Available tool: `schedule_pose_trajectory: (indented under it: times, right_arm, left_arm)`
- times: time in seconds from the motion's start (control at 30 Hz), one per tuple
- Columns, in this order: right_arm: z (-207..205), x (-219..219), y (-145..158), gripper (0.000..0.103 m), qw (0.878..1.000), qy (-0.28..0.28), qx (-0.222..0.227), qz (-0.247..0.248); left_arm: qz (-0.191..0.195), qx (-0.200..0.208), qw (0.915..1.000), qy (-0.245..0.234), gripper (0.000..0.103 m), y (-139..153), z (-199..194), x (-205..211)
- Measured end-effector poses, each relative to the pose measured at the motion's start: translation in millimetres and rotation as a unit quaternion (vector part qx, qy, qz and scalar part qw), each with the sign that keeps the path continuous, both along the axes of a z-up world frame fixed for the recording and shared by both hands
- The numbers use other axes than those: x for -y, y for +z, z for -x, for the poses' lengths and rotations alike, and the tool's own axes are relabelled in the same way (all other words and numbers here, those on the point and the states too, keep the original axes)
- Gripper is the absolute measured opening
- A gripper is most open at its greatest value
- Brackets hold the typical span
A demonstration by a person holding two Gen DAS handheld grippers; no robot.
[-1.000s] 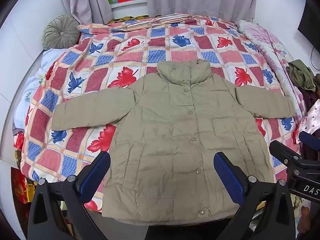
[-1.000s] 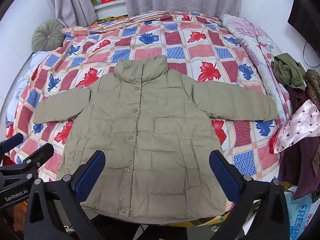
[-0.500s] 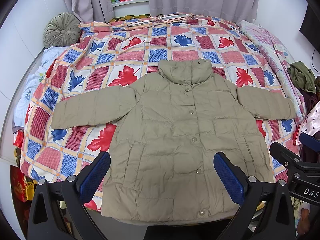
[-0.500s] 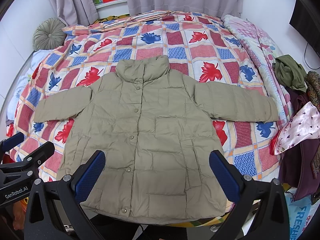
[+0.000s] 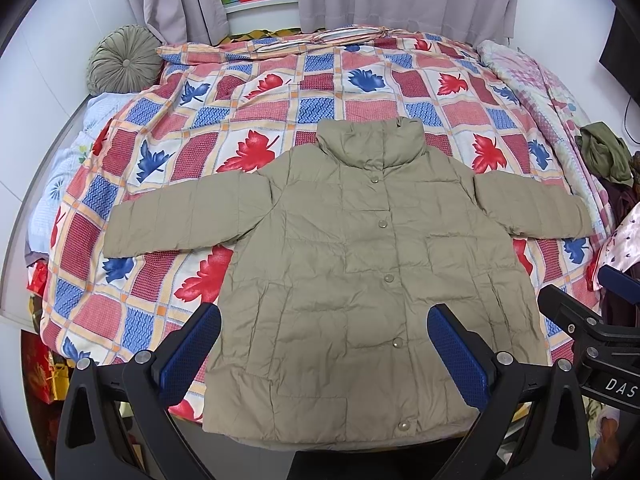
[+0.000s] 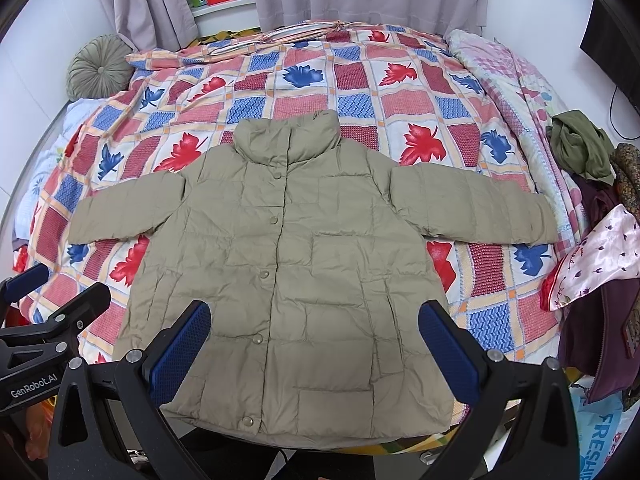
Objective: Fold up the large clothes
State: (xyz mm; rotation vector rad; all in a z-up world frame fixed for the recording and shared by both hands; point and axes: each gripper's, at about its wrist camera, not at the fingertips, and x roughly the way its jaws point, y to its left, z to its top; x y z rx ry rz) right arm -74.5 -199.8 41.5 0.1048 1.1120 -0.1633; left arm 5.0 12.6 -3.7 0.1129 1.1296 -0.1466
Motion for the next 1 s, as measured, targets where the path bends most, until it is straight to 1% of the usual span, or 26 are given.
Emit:
schedule_pose_trajectory:
  times: [1.0]
  right_arm:
    - [-3.5,-0.7,-2.5,0.103,1.0,-0.001,-0.001,0.001]
  left_arm:
    - [-0.001,-0.001,1.0,-0.001,0.103,-1.1,0.0,-0.2]
